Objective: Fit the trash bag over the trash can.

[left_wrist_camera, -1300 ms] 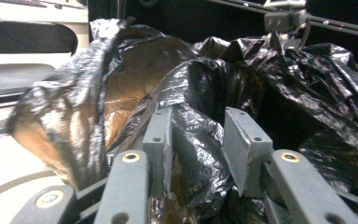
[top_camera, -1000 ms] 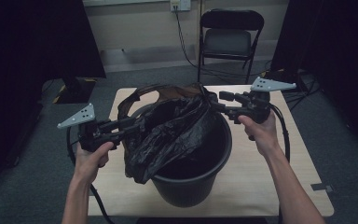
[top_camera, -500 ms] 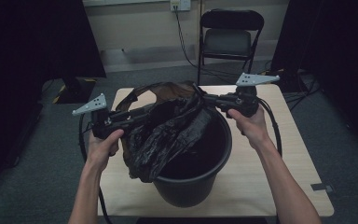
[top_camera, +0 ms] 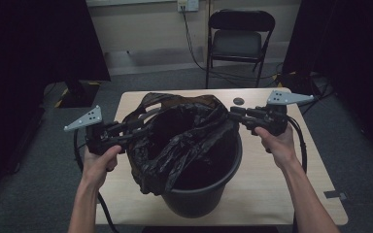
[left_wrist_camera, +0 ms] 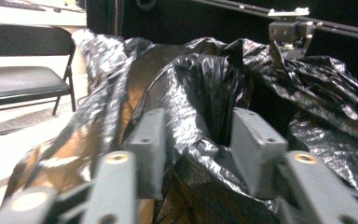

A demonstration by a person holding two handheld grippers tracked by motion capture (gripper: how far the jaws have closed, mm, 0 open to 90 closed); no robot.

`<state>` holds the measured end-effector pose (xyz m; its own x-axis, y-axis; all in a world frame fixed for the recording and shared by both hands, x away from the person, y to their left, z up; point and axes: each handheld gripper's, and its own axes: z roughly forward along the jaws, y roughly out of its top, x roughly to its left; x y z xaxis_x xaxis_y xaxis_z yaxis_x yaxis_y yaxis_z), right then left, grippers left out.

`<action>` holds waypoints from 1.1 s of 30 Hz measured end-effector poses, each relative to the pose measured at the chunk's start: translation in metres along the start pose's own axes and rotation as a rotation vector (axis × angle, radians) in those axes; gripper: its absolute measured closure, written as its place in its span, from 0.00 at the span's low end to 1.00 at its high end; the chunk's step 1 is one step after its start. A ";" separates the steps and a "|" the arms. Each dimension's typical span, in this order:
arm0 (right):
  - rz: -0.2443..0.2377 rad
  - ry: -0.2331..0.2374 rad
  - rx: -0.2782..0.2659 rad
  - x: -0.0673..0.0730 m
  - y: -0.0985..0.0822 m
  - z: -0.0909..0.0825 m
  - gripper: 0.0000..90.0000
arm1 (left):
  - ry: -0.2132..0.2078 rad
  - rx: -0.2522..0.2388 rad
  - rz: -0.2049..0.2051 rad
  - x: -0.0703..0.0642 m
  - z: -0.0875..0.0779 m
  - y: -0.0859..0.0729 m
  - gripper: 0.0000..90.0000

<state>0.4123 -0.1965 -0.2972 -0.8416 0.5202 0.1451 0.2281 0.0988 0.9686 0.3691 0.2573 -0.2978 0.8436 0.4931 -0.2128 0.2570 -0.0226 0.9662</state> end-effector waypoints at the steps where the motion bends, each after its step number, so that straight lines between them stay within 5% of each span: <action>1: 0.001 -0.002 -0.007 -0.001 0.002 0.000 0.70 | 0.003 -0.013 -0.004 0.001 -0.002 0.004 0.54; 2: 0.011 -0.005 -0.019 -0.003 0.007 0.000 0.62 | 0.000 -0.020 -0.003 0.002 -0.004 0.007 0.52; 6: 0.007 -0.014 -0.047 -0.006 0.022 -0.001 0.59 | 0.016 -0.066 0.017 0.004 -0.013 0.020 0.52; 10: 0.013 -0.008 -0.067 -0.009 0.037 0.006 0.54 | 0.083 -0.093 0.014 0.015 -0.016 0.028 0.53; 15: 0.027 0.030 -0.052 -0.008 0.055 0.033 0.45 | 0.121 -0.047 -0.052 0.035 0.000 0.020 0.50; 19: 0.039 0.049 0.018 -0.009 0.056 0.061 0.44 | 0.121 0.004 -0.088 0.046 0.012 0.010 0.66; 23: 0.047 0.038 0.096 -0.016 0.045 0.077 0.81 | 0.130 0.040 -0.143 0.060 0.021 0.000 0.89; 24: 0.050 0.001 0.093 -0.018 0.041 0.077 0.94 | 0.127 0.049 -0.154 0.063 0.023 -0.003 0.93; 33: 0.083 0.020 0.124 -0.029 -0.005 0.072 1.00 | 0.107 0.133 -0.188 0.065 0.033 -0.035 0.99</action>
<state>0.4708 -0.1507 -0.3207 -0.8270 0.5136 0.2287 0.3548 0.1612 0.9209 0.4299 0.2614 -0.3505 0.7225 0.5882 -0.3634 0.4701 -0.0324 0.8820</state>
